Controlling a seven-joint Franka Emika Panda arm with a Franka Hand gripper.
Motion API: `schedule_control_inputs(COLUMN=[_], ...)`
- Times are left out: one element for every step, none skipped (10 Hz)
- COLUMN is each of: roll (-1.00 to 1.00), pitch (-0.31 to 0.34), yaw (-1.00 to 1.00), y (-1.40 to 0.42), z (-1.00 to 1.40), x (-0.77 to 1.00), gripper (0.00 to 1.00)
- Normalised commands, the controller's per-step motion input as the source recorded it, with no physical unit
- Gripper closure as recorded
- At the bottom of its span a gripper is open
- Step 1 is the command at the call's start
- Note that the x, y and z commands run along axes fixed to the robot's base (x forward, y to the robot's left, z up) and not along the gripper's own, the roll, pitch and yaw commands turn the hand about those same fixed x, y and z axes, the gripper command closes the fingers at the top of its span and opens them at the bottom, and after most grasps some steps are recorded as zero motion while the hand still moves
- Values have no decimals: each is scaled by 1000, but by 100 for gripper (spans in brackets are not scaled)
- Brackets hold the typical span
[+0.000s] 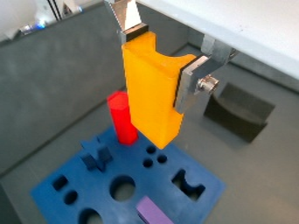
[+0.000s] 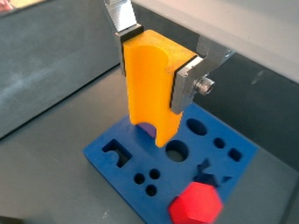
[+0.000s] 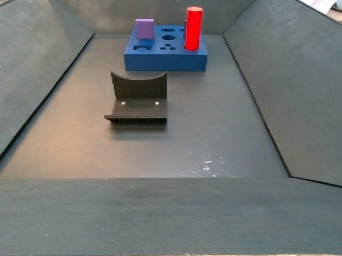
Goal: Pick up the arch object. Move up. Place the arch object on the fixture. Regrasp the arch object. Move to above the board. Insert the arch object.
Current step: Insert the arch object.
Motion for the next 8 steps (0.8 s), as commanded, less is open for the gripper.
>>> schedule_control_inputs(roll=[0,0,0,0,83,94,159,189], pitch=[0,0,0,0,21,17,30,43], yaw=[0,0,0,0,0,0,0,0], y=[146,149,157,166,166,171,143,129], z=[-663,-649,-620,-591,-454,-411,-326,-297], x=[1000,1000,1000,1000,1000,1000,1000,1000], gripper=[100,100,100,100,100,100,100,100])
